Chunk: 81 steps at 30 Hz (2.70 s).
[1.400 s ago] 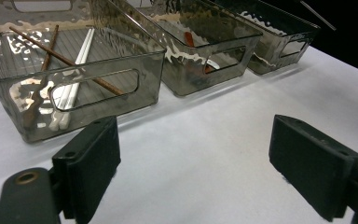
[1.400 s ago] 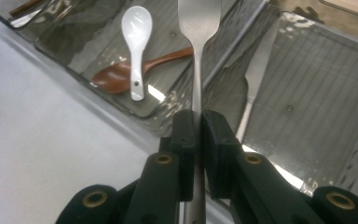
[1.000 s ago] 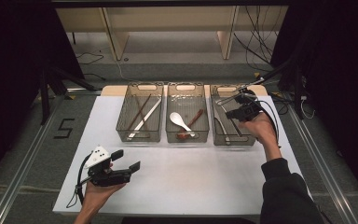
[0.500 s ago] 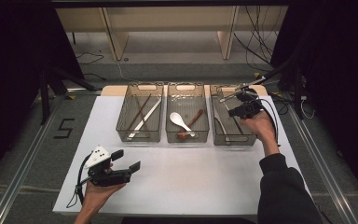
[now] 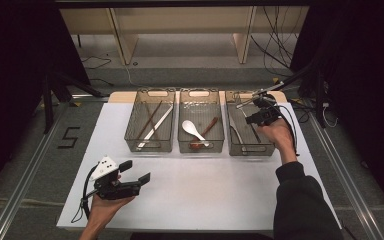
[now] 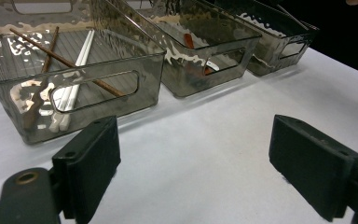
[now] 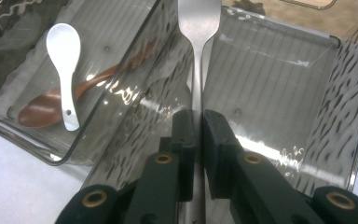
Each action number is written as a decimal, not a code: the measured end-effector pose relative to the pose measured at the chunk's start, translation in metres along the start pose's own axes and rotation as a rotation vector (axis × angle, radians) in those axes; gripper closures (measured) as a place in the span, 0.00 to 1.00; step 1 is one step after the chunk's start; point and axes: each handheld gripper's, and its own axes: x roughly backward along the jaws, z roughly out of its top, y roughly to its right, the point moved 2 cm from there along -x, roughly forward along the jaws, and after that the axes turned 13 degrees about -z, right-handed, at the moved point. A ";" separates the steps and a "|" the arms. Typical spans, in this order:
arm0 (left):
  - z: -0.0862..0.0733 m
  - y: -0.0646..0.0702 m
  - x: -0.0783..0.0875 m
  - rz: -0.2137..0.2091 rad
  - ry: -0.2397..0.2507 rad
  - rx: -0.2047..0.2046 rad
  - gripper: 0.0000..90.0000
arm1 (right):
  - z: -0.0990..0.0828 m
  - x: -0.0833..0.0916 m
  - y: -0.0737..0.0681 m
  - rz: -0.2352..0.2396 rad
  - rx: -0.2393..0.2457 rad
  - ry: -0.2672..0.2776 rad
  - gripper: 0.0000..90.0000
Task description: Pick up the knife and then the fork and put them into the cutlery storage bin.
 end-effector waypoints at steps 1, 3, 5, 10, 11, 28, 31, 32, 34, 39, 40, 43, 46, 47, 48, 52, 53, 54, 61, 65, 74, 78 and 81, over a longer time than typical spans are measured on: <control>0.000 0.000 0.000 -0.001 -0.004 -0.003 0.18 | 0.000 -0.001 0.000 0.000 0.003 0.000 0.94; 0.000 0.000 0.000 -0.001 -0.001 0.001 0.18 | 0.000 -0.003 0.000 -0.004 0.000 -0.007 0.93; 0.000 0.000 0.000 -0.001 -0.004 -0.003 0.18 | 0.001 -0.004 0.000 -0.008 0.006 -0.005 0.93; 0.000 0.000 0.000 -0.001 -0.004 -0.004 0.18 | 0.001 -0.008 -0.001 -0.016 -0.002 -0.012 0.94; 0.000 0.000 0.000 -0.002 -0.006 -0.004 0.18 | 0.002 -0.009 -0.001 -0.018 -0.004 -0.013 0.93; 0.000 0.000 0.001 -0.002 0.000 -0.001 0.18 | 0.002 -0.018 -0.002 -0.034 -0.014 -0.034 0.93; 0.000 0.000 0.001 -0.002 0.000 -0.002 0.18 | 0.002 -0.020 -0.003 -0.036 -0.011 -0.033 0.93; 0.000 0.000 0.001 -0.003 0.001 -0.002 0.18 | 0.002 -0.020 -0.003 -0.036 -0.015 -0.036 0.93; 0.000 0.000 0.000 -0.003 0.000 -0.001 0.18 | 0.002 -0.021 -0.003 -0.036 -0.011 -0.037 0.93; 0.000 0.000 0.001 -0.003 0.001 -0.001 0.18 | 0.002 -0.023 -0.004 -0.030 -0.015 -0.039 0.93; 0.000 0.000 0.001 -0.003 0.001 -0.001 0.18 | 0.001 -0.024 -0.005 -0.031 -0.013 -0.039 0.93; 0.000 0.000 0.001 -0.003 0.000 -0.002 0.18 | 0.000 -0.027 -0.006 -0.032 -0.012 -0.045 0.93; 0.000 0.000 0.001 -0.003 0.002 -0.001 0.18 | -0.002 -0.030 -0.006 -0.032 -0.014 -0.054 0.93; 0.000 0.000 0.001 -0.004 0.001 -0.001 0.18 | -0.002 -0.030 -0.006 -0.032 -0.015 -0.055 0.93; 0.000 -0.001 0.001 -0.004 0.001 -0.001 0.18 | -0.002 -0.030 -0.007 -0.032 -0.016 -0.056 0.93; 0.000 0.000 0.001 -0.003 0.001 -0.002 0.18 | -0.002 -0.032 -0.008 -0.032 -0.014 -0.059 0.93; 0.000 0.000 0.001 -0.003 0.001 -0.002 0.18 | -0.002 -0.032 -0.008 -0.031 -0.014 -0.060 0.93; 0.000 0.000 0.001 -0.002 0.001 -0.002 0.18 | -0.002 -0.033 -0.008 -0.033 -0.011 -0.060 0.93; 0.000 0.000 0.001 -0.003 0.001 -0.002 0.18 | -0.006 -0.038 -0.008 -0.037 -0.020 -0.073 0.93; 0.000 0.000 0.001 -0.003 -0.001 -0.001 0.18 | -0.009 -0.041 -0.008 -0.034 -0.032 -0.084 0.92; 0.000 0.000 0.001 -0.002 0.000 -0.001 0.18 | -0.008 -0.036 -0.009 0.009 -0.027 -0.069 0.88; 0.000 0.000 0.001 -0.003 0.000 -0.001 0.18 | -0.010 -0.032 -0.007 0.017 -0.028 -0.057 0.85; 0.000 0.000 0.001 -0.003 -0.002 0.000 0.18 | -0.011 -0.028 -0.008 0.037 -0.023 -0.027 0.80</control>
